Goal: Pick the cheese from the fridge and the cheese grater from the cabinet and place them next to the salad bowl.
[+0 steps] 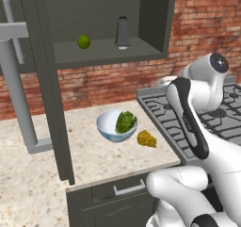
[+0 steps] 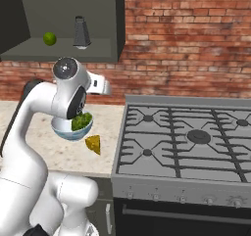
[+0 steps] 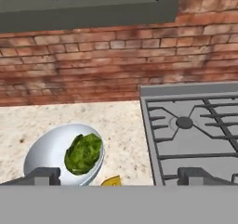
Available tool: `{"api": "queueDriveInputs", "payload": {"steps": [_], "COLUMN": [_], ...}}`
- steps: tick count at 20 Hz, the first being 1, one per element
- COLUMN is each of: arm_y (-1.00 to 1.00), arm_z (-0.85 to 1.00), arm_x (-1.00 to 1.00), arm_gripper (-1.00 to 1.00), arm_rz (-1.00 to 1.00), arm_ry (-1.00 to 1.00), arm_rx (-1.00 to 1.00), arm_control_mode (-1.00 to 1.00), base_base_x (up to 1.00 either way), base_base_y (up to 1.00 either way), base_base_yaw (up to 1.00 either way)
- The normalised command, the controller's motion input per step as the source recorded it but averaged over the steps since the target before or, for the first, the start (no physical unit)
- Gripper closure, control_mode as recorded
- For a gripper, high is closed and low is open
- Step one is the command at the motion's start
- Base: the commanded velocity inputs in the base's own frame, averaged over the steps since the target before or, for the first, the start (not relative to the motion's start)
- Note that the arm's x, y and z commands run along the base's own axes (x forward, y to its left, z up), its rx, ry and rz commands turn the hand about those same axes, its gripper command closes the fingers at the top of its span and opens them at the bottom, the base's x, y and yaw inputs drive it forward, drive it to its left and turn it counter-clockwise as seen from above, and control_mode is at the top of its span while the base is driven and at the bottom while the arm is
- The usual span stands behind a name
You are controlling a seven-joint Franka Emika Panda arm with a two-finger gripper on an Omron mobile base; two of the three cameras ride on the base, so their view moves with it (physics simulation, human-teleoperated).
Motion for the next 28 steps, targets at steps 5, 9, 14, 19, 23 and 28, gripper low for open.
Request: {"api": "queueDriveInputs", "payload": {"steps": [5, 9, 14, 19, 23, 28], "arm_y": [0.32, 0.35, 0.25, 0.17, 0.06, 0.00], "arm_z": [0.79, 0.70, 0.57, 0.51, 0.67, 0.47], "arm_x": [-0.19, 0.00, 0.00, 0.01, 0.01, 0.00], "arm_gripper": [-1.00, -1.00, -1.00, -1.00, -1.00, -1.00], "arm_rz": [0.00, 0.00, 0.00, 0.00, 0.00, 0.01], "arm_ry": [-0.17, -0.17, -0.17, -0.11, 0.04, 0.16], "arm_rx": [0.00, 0.00, 0.00, 0.00, 0.00, 0.00], "arm_control_mode": [-1.00, -1.00, -1.00, -1.00, -1.00, -1.00], "base_base_x": [0.00, 0.00, 0.00, 0.00, 0.00, 0.00], "base_base_y": [0.00, 0.00, 0.00, 0.00, 0.00, 0.00], "base_base_yaw": [0.00, 0.00, 0.00, 0.00, 0.00, 0.00]}}
